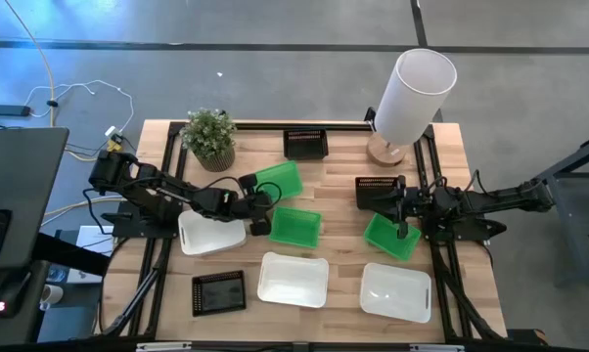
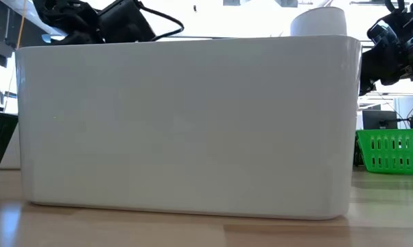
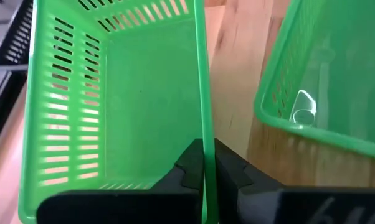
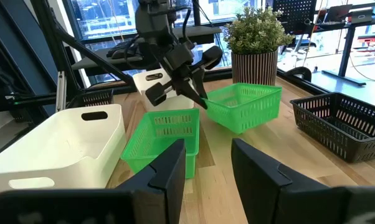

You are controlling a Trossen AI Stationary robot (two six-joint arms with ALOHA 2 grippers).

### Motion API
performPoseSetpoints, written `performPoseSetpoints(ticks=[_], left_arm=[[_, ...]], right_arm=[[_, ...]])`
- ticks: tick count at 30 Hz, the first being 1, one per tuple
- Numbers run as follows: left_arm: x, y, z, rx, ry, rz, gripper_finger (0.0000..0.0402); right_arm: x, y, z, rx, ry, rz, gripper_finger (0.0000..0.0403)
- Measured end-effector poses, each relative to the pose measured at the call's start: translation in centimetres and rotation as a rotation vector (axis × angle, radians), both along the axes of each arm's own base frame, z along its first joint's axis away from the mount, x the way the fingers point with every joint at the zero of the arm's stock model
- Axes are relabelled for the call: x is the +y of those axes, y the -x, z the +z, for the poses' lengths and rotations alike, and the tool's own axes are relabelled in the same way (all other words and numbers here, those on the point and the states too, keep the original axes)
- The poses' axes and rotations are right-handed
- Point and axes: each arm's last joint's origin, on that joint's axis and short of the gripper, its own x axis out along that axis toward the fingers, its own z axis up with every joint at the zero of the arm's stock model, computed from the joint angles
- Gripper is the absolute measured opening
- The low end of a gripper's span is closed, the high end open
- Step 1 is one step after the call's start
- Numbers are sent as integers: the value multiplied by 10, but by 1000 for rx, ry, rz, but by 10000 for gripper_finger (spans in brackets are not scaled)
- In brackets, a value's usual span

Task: Stack baskets by color
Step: Stack the top left green bin on the left green bin

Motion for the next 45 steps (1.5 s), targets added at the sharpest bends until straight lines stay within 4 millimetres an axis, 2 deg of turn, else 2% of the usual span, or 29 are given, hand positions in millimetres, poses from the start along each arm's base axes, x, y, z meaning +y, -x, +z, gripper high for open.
performPoseSetpoints(ticks=[11, 21, 27, 35, 45], left_arm=[[3, -17, 33, 38, -104, 2, 0], [-3, -37, 67, -14, -161, -65, 0], [-21, -44, 82, -26, -163, -124, 0], [-58, -49, 101, -67, -153, -241, 0], [-99, -46, 133, -54, -77, -360, 0]], right_arm=[[0, 0, 0, 0, 0, 0, 118], [0, 0, 0, 0, 0, 0, 118], [0, 0, 0, 0, 0, 0, 118], [0, 0, 0, 0, 0, 0, 118], [0, 0, 0, 0, 0, 0, 118]])
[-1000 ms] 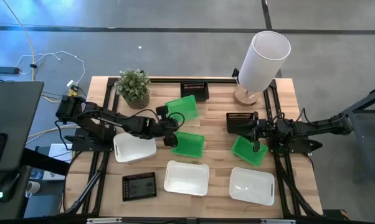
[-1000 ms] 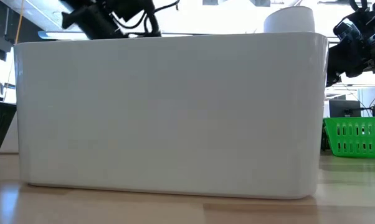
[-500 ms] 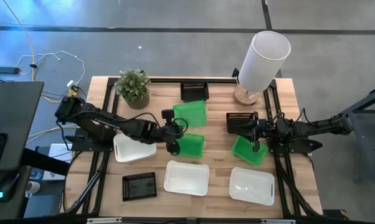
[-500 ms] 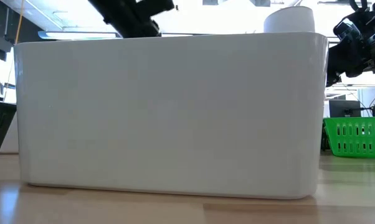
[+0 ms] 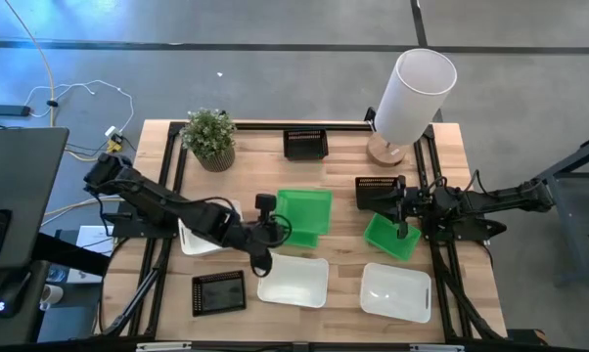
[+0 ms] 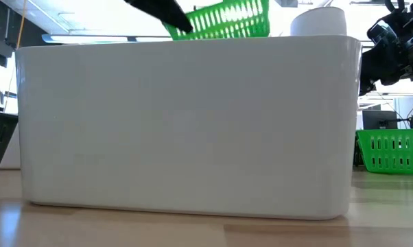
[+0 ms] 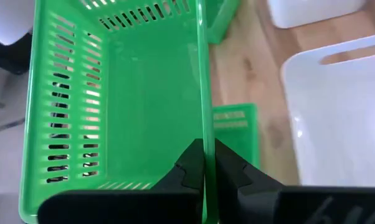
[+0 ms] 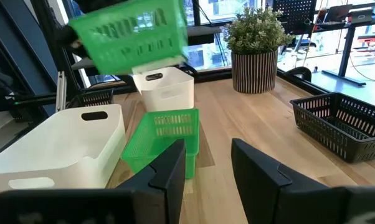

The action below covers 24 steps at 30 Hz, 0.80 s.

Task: Stack baskets by color
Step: Stack the top left green bin on the left green bin

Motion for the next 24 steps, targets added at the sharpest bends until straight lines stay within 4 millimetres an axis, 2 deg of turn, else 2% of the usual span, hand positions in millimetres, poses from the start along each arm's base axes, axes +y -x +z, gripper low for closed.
performPoseSetpoints(ticks=[5, 9, 16, 24], left_arm=[[-13, 4, 7, 35, 74, -56, 0], [-16, 10, 3, 102, 96, -78, 0], [-5, 6, -8, 159, 118, -42, 0], [9, -9, -40, 276, 199, -16, 0]], right_arm=[[0, 0, 0, 0, 0, 0, 118], [0, 0, 0, 0, 0, 0, 118], [0, 0, 0, 0, 0, 0, 118], [0, 0, 0, 0, 0, 0, 118]])
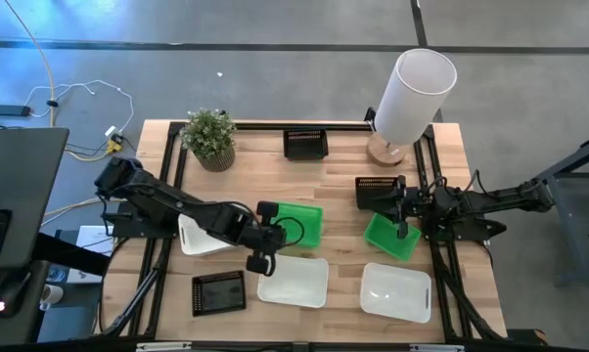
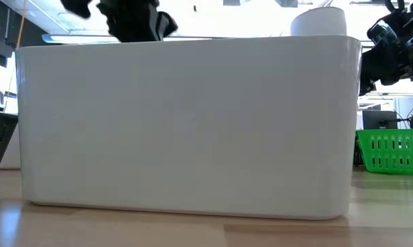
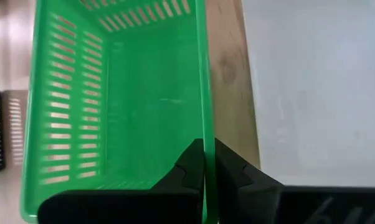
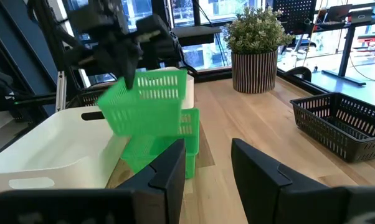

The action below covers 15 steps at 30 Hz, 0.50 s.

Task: Stack baskets by color
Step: Stack the top left green bin on the left green bin

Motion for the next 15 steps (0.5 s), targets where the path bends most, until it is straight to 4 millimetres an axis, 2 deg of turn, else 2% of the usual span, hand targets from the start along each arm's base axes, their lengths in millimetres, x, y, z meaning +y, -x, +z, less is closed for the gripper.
performPoseSetpoints(ticks=[7, 15], left_arm=[[6, -10, -22, 62, -23, 26, 0], [15, -16, -34, 94, 4, 42, 0]], right_arm=[[0, 0, 0, 1, 0, 0, 118], [0, 0, 0, 1, 0, 0, 118]])
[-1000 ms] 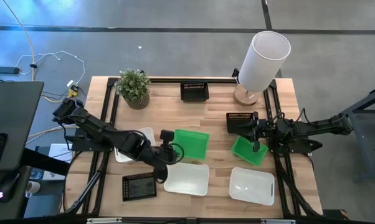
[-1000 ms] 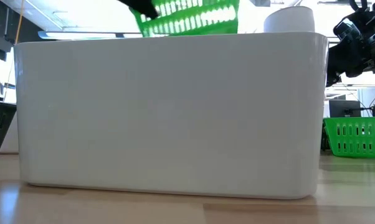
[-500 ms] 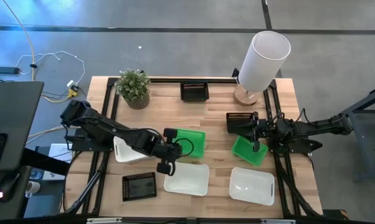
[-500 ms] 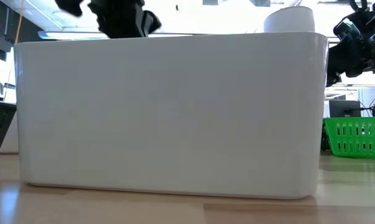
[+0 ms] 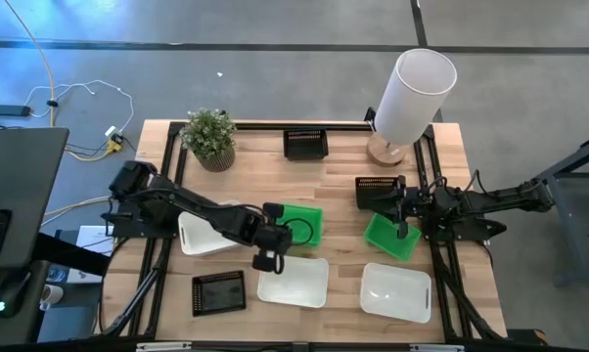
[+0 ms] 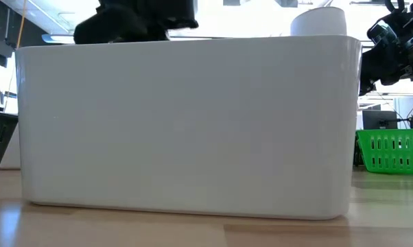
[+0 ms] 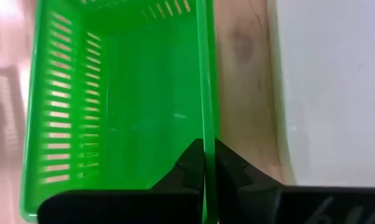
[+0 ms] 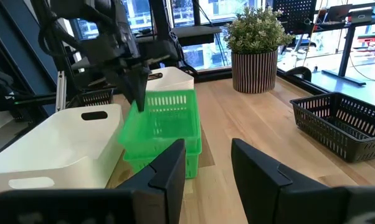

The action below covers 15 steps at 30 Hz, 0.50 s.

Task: Stack baskets by color
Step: Stack the top left green bin on the left green bin

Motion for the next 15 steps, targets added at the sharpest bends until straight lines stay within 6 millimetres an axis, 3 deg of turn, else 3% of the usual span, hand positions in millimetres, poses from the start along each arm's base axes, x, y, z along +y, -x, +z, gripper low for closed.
performPoseSetpoints(ticks=[7, 15], left_arm=[[3, -7, -6, -20, -1, 6, 12], [3, -8, -4, -36, 17, 0, 66]], right_arm=[[0, 0, 0, 0, 0, 0, 118], [0, 0, 0, 0, 0, 0, 118]])
